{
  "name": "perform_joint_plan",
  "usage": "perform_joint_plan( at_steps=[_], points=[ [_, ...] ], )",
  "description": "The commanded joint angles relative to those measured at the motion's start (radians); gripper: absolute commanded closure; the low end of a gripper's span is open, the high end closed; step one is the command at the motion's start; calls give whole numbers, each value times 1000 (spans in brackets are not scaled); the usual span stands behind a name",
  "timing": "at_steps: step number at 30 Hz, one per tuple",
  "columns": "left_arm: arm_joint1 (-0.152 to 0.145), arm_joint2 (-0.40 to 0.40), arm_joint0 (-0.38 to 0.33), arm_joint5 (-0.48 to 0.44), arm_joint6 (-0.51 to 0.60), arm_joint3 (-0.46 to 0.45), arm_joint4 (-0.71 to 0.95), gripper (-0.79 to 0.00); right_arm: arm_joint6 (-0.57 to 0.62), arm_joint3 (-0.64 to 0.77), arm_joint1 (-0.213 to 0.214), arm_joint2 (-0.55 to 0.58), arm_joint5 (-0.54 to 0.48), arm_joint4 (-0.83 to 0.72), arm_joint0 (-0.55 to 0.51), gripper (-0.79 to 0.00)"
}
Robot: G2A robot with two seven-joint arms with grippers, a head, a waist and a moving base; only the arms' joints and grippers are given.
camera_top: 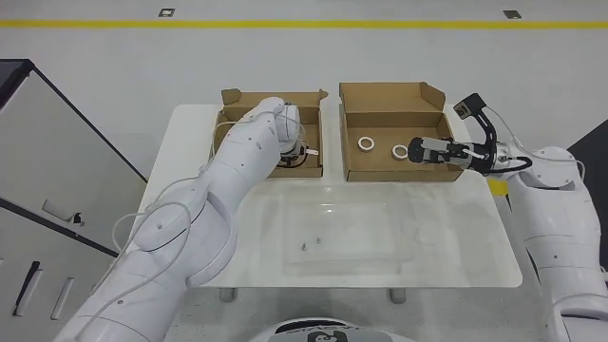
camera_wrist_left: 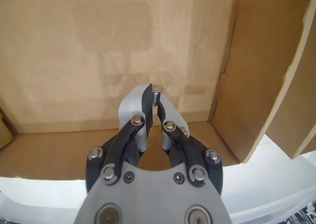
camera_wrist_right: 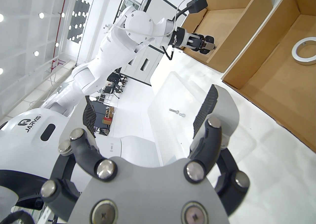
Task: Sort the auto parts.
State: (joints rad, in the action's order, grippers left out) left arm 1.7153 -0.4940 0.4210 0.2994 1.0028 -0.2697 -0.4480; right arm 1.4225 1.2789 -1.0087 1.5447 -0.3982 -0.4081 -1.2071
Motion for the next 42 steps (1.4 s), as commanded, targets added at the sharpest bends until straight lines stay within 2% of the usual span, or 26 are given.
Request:
perform_joint_plan(
  at_steps=[1,3,4,12,17,22,27,31,34,39,42],
  points=[
    [3,-8,-3,-11,-3,12,10,-351,0,0,0,0,0,0,0,-785],
    [5,-16,-8,-24,-7,24,19,-748,0,0,0,0,0,0,0,-785],
    [5,-18,-10,-27,-10,29,20,-785,0,0,0,0,0,0,0,-785],
    [-8,-54,-36,-77,-49,73,47,-785,0,0,0,0,0,0,0,-785],
    [-26,-71,-54,-126,-85,66,46,-785,0,0,0,0,0,0,0,-785],
    [-53,-90,-65,-202,-115,21,38,-785,0,0,0,0,0,0,0,-785],
    [-95,-116,-43,-250,-116,-97,22,-785,0,0,0,0,0,0,0,-785],
    [-155,-158,21,-254,-86,-300,-9,-785,0,0,0,0,0,0,0,-785],
    [-226,-223,119,-217,-39,-556,-74,-785,0,0,0,0,0,0,0,-785],
    [-359,-425,404,-120,123,-1126,-250,-785,0,0,0,0,0,0,0,-785],
    [-406,-526,557,-117,213,-1371,-326,-785,0,0,0,0,0,0,0,-785]
  ],
)
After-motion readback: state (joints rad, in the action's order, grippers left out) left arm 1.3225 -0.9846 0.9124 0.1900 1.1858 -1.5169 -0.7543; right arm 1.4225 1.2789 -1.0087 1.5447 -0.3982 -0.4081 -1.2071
